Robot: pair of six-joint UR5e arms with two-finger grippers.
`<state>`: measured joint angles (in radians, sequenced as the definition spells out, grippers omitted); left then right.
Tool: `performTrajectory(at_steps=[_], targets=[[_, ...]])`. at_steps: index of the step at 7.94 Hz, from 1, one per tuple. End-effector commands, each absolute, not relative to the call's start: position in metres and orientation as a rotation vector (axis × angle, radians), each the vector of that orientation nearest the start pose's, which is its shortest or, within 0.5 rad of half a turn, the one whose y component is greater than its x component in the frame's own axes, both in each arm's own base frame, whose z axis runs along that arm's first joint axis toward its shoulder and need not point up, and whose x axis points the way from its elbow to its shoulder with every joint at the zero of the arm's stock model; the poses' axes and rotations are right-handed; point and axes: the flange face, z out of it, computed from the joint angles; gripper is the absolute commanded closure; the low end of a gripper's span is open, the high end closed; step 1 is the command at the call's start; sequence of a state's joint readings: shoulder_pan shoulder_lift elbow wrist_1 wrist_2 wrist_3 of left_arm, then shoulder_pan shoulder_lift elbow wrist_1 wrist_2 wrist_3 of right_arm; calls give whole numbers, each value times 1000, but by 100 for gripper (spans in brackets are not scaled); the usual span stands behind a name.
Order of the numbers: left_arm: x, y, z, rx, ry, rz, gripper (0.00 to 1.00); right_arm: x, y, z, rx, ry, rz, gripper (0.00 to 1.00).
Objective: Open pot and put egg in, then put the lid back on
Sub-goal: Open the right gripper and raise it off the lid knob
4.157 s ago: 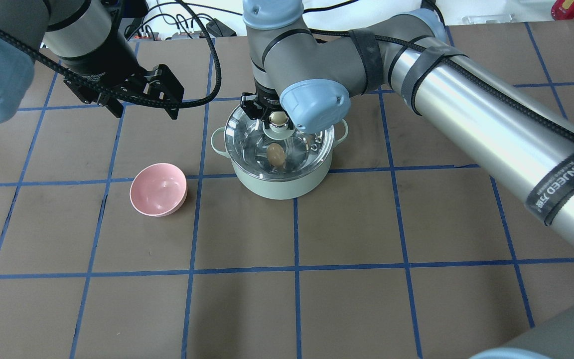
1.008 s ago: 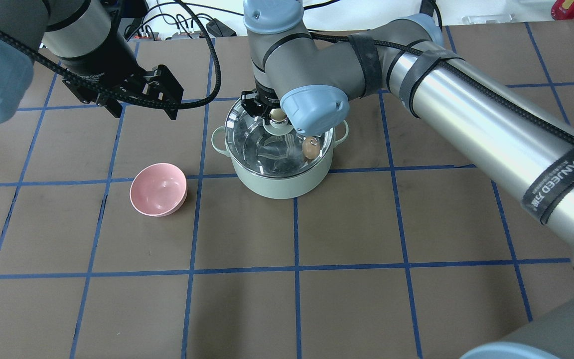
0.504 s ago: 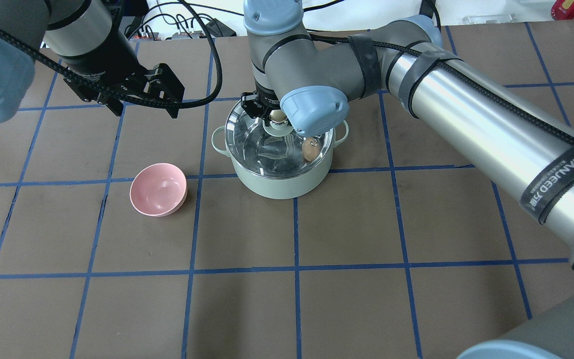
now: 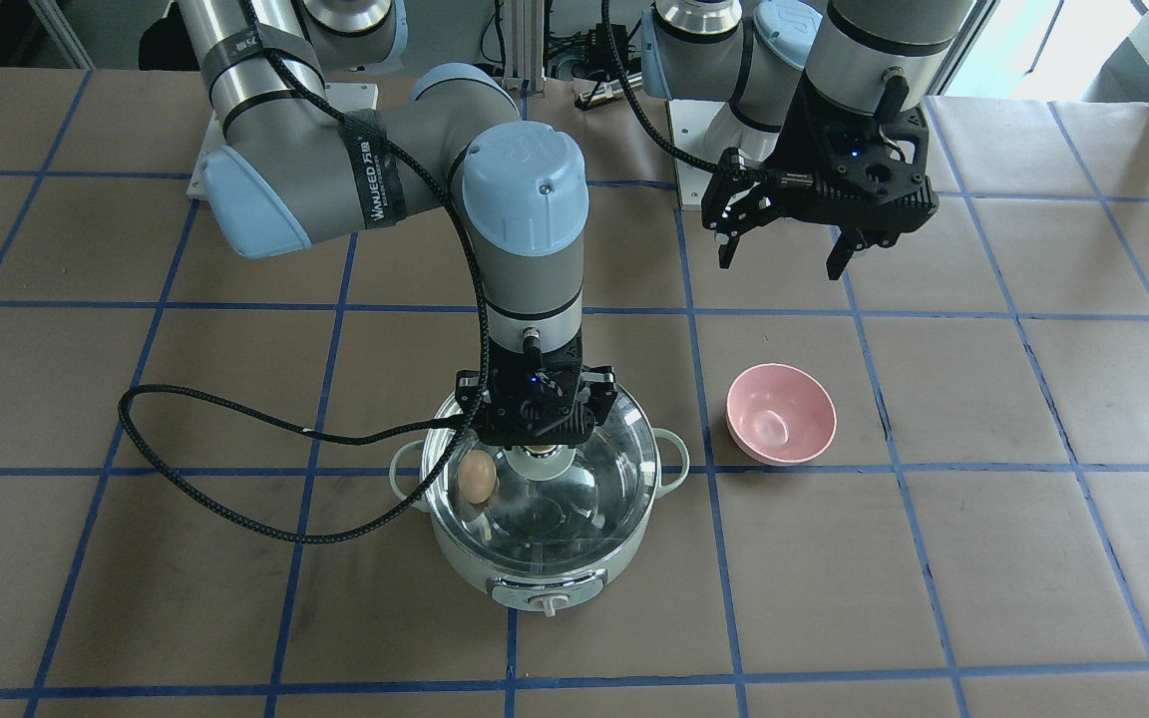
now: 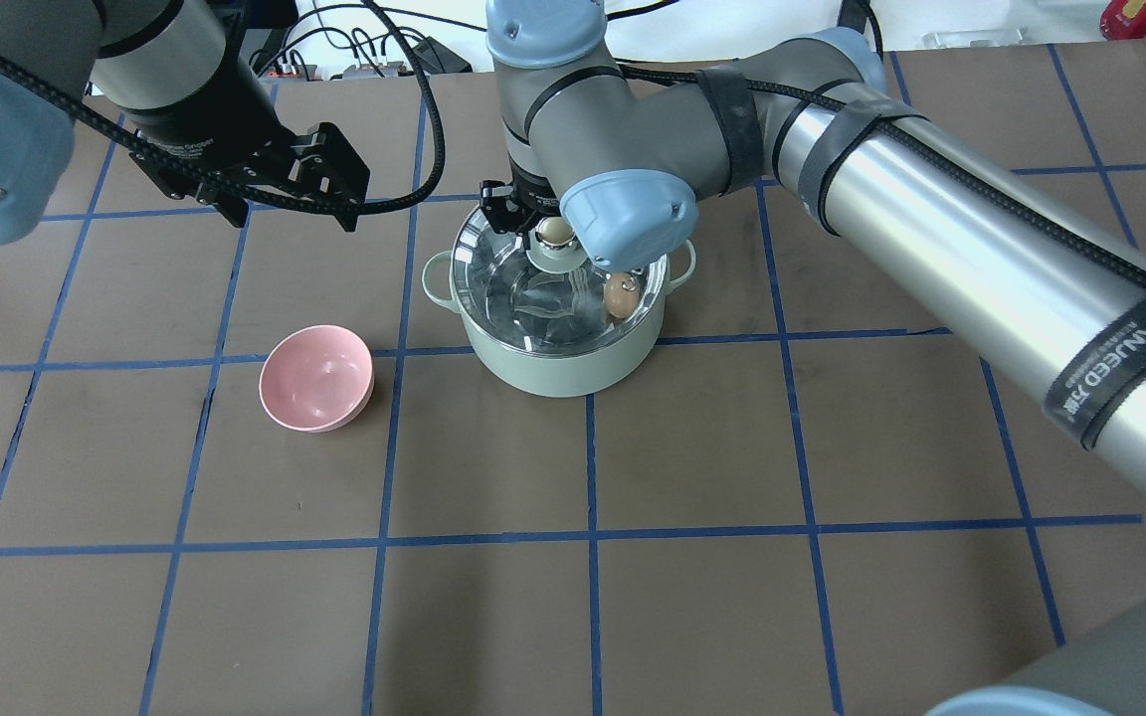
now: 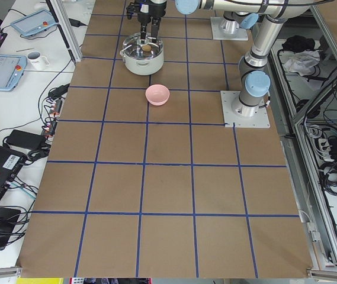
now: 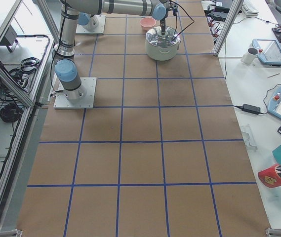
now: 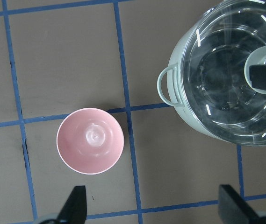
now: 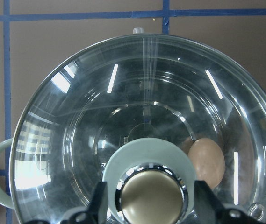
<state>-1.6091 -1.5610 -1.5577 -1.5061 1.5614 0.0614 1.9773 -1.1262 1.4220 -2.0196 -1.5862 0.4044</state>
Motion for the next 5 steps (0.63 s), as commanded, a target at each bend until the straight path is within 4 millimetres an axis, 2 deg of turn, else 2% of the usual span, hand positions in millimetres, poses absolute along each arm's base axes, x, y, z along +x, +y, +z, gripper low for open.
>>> performTrajectory(at_steps=[1, 2, 3, 5], targets=[[-153, -490, 503, 158, 3145, -131, 0, 372, -549, 390, 8, 3082, -221, 0], [-153, -490, 503, 158, 3146, -131, 0, 351, -535, 422, 2, 3107, -193, 0], [-154, -492, 501, 158, 3151, -124, 0, 319, -530, 451, -45, 3113, -198, 0], [-153, -492, 502, 156, 3153, -126, 0, 224, -538, 489, 149, 3129, -166, 0]])
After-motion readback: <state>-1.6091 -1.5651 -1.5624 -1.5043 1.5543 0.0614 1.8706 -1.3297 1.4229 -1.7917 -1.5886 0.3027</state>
